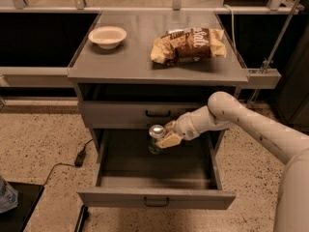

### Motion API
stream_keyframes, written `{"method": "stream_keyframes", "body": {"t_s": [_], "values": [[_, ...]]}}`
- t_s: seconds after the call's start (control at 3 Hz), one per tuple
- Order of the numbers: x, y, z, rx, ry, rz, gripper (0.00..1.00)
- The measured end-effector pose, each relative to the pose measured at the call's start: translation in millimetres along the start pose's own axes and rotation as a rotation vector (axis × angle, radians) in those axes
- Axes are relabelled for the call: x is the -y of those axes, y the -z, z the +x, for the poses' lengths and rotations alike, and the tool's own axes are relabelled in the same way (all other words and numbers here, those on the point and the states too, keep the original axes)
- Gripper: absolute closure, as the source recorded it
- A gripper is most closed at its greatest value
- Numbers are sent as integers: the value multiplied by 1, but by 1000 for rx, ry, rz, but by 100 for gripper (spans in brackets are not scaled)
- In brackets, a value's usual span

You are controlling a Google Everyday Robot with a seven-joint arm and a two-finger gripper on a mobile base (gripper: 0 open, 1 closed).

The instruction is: Pick green can from middle drawer and place on counter

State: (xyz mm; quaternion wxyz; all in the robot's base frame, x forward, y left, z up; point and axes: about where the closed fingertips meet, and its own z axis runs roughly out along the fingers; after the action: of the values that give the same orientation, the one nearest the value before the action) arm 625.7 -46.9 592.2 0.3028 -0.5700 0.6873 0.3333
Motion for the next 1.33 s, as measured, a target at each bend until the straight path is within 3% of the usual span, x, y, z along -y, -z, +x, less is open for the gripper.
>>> {"method": "stream_keyframes", "body": {"t_s": [0.33, 0.67, 1.0, 1.33], "values": [[0, 0, 0, -3, 1, 0, 100], [12, 48, -5, -81, -1, 115, 100], [30, 154, -19, -185, -4, 324, 100], [30, 154, -19, -185, -4, 324, 100]]}}
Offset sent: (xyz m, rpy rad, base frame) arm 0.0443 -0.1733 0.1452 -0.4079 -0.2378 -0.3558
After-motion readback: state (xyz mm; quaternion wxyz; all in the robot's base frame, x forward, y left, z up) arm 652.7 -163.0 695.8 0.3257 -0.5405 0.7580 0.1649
